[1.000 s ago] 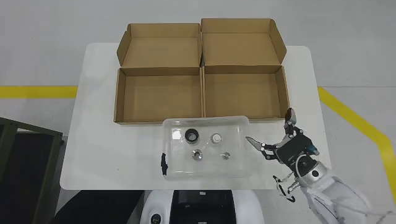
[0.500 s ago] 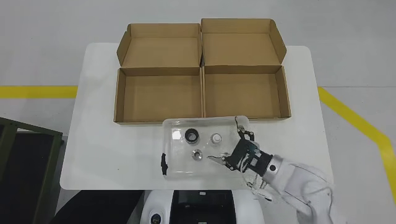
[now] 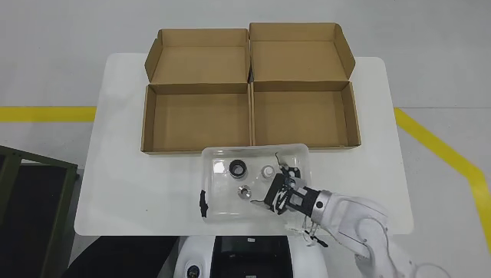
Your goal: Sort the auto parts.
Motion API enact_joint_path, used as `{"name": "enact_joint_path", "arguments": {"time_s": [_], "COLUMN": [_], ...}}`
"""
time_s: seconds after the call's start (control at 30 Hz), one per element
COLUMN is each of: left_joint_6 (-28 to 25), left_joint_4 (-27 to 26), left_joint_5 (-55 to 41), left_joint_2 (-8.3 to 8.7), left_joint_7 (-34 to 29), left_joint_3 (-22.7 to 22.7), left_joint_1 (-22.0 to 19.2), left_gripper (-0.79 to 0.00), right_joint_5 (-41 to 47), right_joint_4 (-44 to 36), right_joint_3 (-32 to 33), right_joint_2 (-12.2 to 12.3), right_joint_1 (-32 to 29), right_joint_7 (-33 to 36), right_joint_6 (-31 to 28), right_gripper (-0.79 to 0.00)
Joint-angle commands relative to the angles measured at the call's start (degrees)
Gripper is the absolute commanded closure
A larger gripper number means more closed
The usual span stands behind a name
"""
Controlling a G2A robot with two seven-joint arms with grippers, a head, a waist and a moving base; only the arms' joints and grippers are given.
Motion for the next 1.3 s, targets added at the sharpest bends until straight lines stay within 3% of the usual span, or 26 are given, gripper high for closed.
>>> {"name": "enact_joint_path", "arguments": {"time_s": [0.0, 0.27, 0.3, 0.37, 0.47, 0.77, 0.87, 1.27], "left_joint_6": [0.0, 0.0, 0.0, 0.0, 0.0, 0.0, 0.0, 0.0], "left_joint_4": [0.0, 0.0, 0.0, 0.0, 0.0, 0.0, 0.0, 0.0], "left_joint_5": [0.0, 0.0, 0.0, 0.0, 0.0, 0.0, 0.0, 0.0], "left_joint_2": [0.00, 0.00, 0.00, 0.00, 0.00, 0.00, 0.00, 0.00], "left_joint_7": [0.0, 0.0, 0.0, 0.0, 0.0, 0.0, 0.0, 0.0], "left_joint_3": [0.0, 0.0, 0.0, 0.0, 0.0, 0.0, 0.0, 0.0], "left_joint_1": [0.0, 0.0, 0.0, 0.0, 0.0, 0.0, 0.0, 0.0], "left_gripper": [-0.785, -0.785, -0.785, -0.785, -0.785, -0.785, -0.785, -0.785], "right_joint_5": [0.3, -0.5, -0.6, -0.6, -0.7, -1.5, -1.1, 3.7], "right_joint_4": [0.7, 3.5, 3.8, 4.5, 5.3, 6.4, 6.1, -0.6], "right_joint_3": [-0.1, -0.9, -1.1, -1.2, -1.4, -1.7, -1.9, 0.4], "right_joint_2": [0.1, 0.3, 0.3, 0.3, 0.4, 0.5, 0.5, 1.3], "right_joint_1": [0.2, 1.1, 1.1, 1.1, 1.1, 1.5, 1.7, 0.2], "right_joint_7": [0.5, 1.3, 1.3, 1.1, 0.7, -0.5, -1.1, -3.5], "right_joint_6": [0.2, 2.0, 2.4, 3.3, 4.2, 6.6, 6.8, 3.4], "right_gripper": [-0.785, -0.770, -0.736, -0.563, -0.391, -0.265, -0.009, 0.000]}}
